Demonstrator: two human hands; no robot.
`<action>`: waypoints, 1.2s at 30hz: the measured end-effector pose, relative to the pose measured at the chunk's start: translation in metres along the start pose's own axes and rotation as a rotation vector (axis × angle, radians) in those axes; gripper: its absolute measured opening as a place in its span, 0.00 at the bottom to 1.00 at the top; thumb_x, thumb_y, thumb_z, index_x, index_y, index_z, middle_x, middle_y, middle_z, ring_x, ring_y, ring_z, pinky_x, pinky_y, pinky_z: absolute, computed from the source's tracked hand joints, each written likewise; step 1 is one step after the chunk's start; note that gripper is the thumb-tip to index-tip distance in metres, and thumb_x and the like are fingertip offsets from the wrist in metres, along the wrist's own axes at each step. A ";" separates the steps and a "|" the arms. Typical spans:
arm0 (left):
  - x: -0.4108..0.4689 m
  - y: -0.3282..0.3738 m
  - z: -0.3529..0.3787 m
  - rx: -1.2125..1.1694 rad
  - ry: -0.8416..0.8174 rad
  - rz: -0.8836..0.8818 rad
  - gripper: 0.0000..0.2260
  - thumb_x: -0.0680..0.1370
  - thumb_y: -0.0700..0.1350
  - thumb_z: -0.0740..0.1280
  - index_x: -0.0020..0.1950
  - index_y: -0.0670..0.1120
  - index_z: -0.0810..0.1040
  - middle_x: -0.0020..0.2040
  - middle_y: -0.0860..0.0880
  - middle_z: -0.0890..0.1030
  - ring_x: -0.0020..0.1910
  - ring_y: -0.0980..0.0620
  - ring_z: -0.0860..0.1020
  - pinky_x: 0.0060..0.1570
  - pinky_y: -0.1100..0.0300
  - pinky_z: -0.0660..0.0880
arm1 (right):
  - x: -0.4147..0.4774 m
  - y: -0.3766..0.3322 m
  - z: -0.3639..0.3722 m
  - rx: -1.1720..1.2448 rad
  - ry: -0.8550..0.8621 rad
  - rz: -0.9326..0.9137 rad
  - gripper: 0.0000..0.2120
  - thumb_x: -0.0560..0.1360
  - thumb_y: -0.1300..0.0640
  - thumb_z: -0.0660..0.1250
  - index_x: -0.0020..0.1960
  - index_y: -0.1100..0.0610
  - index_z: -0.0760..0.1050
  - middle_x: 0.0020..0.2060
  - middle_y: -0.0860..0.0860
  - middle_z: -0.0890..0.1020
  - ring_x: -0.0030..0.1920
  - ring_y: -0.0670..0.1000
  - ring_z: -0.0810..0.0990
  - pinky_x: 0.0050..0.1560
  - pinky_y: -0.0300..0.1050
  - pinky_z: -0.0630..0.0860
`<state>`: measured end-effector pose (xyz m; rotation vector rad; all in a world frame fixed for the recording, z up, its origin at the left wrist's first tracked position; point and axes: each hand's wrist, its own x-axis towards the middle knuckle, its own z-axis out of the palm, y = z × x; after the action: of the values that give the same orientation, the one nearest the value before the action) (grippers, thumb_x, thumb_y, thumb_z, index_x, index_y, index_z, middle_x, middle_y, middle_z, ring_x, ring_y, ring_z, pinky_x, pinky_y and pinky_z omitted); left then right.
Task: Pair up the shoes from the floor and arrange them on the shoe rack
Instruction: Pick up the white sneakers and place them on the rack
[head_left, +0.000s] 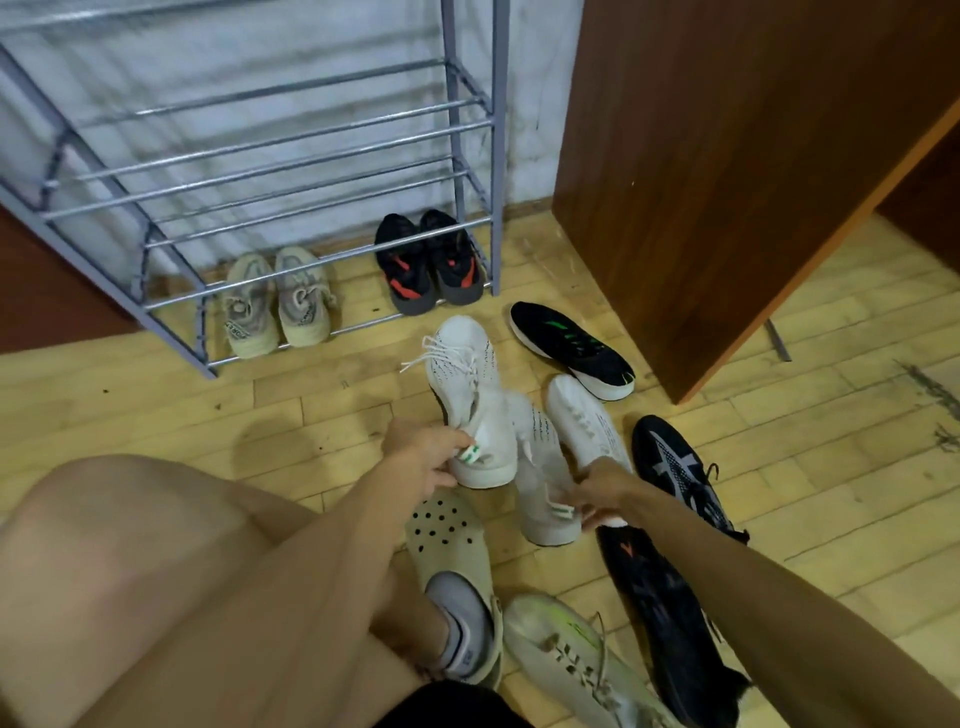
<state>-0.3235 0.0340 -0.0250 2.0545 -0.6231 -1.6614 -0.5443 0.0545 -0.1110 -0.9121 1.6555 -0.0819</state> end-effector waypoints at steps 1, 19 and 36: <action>-0.004 0.000 0.002 -0.038 -0.001 0.002 0.16 0.72 0.36 0.72 0.59 0.35 0.76 0.55 0.41 0.79 0.53 0.44 0.78 0.43 0.53 0.78 | -0.004 -0.009 -0.006 0.030 0.031 -0.041 0.20 0.69 0.57 0.76 0.52 0.70 0.77 0.44 0.62 0.84 0.44 0.60 0.85 0.42 0.49 0.84; 0.044 0.154 -0.061 -0.313 0.100 0.189 0.11 0.76 0.32 0.66 0.35 0.38 0.71 0.34 0.44 0.74 0.32 0.50 0.73 0.32 0.54 0.78 | 0.025 -0.255 -0.059 0.194 0.222 -0.403 0.17 0.70 0.64 0.73 0.59 0.64 0.78 0.49 0.58 0.83 0.48 0.57 0.81 0.56 0.57 0.79; 0.213 0.268 -0.081 -0.324 0.168 0.241 0.10 0.73 0.37 0.73 0.52 0.36 0.79 0.43 0.42 0.81 0.38 0.48 0.79 0.36 0.54 0.79 | 0.185 -0.382 -0.076 0.191 0.323 -0.392 0.15 0.71 0.57 0.73 0.57 0.60 0.80 0.52 0.56 0.83 0.52 0.58 0.82 0.55 0.56 0.80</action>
<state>-0.2259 -0.3043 -0.0219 1.7855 -0.4858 -1.3381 -0.4147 -0.3507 -0.0417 -1.1055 1.7022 -0.6746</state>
